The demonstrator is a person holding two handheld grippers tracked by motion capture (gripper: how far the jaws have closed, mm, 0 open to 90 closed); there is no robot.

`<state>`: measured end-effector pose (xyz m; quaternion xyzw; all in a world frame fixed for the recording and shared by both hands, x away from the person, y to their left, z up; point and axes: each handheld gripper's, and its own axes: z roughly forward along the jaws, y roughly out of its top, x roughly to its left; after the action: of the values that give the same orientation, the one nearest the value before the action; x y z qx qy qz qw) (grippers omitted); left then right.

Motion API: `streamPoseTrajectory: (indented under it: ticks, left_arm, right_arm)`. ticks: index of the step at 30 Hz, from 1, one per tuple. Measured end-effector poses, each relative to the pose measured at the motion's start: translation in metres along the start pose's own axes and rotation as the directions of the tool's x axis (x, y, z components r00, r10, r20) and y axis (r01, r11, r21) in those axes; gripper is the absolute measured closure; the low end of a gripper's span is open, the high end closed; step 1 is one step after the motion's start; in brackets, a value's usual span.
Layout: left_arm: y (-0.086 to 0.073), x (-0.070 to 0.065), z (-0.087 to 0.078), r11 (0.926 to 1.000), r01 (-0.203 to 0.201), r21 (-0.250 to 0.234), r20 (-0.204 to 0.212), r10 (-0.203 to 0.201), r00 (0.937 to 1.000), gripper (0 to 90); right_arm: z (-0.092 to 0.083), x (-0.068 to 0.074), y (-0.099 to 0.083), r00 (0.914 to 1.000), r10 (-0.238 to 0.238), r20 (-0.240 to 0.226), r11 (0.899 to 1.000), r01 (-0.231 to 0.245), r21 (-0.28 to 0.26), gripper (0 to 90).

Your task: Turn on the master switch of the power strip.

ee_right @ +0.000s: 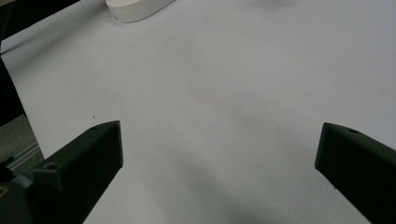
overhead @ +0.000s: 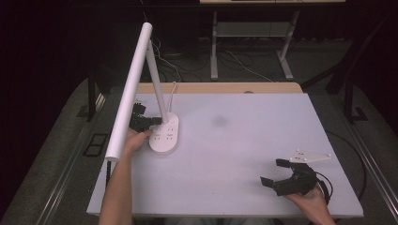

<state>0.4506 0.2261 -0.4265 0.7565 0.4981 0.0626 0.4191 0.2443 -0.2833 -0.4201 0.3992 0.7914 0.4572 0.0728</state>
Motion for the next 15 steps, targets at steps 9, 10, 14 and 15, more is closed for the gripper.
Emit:
streamPoseTrajectory:
  ticks: [9,10,14,15]
  left_arm:
    - [0.0007,0.0045,-0.0011,0.9993,0.032,-0.019,0.026,-0.032,0.9991,90.0]
    - [0.0023,0.005,-0.0026,0.9988,0.038,-0.03,0.016,-0.038,0.9992,90.0]
    - [0.0036,0.0047,-0.0034,0.9998,0.017,-0.006,-0.018,-0.018,0.9997,90.0]
    - [0.0036,0.0049,-0.004,0.9998,0.018,-0.005,-0.021,-0.018,0.9996,90.0]
  right_arm:
    - [0.0012,-0.0024,-0.0001,0.9999,0.01,-0.002,1.0,-0.01,0.005,0.3]
    - [0.0019,-0.0026,0.0001,1.0,0.01,-0.001,1.0,-0.01,0.006,0.3]
    - [0.0018,-0.0025,0.0,1.0,0.01,0.0,1.0,-0.01,0.005,0.3]
    - [0.0015,-0.0024,0.0001,0.9999,0.014,-0.001,1.0,-0.014,0.005,0.3]
